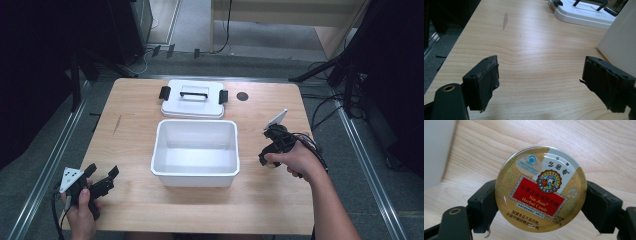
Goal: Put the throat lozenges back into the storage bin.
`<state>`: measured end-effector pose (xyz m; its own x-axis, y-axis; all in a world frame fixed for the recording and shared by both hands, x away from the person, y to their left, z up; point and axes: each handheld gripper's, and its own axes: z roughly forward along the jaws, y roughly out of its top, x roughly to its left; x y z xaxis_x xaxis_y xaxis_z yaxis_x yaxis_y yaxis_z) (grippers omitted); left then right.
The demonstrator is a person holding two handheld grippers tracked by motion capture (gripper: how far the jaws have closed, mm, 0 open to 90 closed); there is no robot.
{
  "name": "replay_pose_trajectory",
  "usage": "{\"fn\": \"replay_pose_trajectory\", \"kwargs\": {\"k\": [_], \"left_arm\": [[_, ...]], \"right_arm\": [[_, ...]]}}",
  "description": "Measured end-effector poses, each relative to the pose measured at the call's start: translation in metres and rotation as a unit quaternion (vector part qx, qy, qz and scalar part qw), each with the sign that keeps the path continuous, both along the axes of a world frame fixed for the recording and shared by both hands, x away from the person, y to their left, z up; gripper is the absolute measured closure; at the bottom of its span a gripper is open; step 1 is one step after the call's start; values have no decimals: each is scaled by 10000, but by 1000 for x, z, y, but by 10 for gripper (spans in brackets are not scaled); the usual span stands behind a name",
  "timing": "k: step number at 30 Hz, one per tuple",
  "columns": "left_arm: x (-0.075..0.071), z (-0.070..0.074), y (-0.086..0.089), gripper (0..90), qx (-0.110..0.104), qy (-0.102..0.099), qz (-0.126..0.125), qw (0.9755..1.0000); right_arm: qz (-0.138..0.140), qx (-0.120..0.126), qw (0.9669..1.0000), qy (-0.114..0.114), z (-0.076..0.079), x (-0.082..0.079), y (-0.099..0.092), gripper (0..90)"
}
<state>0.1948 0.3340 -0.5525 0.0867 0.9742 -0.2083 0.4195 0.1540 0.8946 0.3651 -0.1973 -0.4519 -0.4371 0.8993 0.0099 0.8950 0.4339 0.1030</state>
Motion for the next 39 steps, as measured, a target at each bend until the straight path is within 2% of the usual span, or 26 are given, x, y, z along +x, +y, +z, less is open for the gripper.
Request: {"fn": "replay_pose_trajectory", "kwargs": {"k": [11,23,32,39], "left_arm": [[0,1,-6,140,329,-27,117,9994],[0,1,-5,141,277,-22,96,9996],[1,1,-5,142,246,-3,86,9997],[1,1,-4,143,242,-4,73,9997]], "right_arm": [[246,115,9996,-35,32,4,14,202],[536,138,9984,-97,67,7,39,203],[723,132,9971,-174,80,6,56,203],[951,186,9950,-237,90,4,78,203]]}}
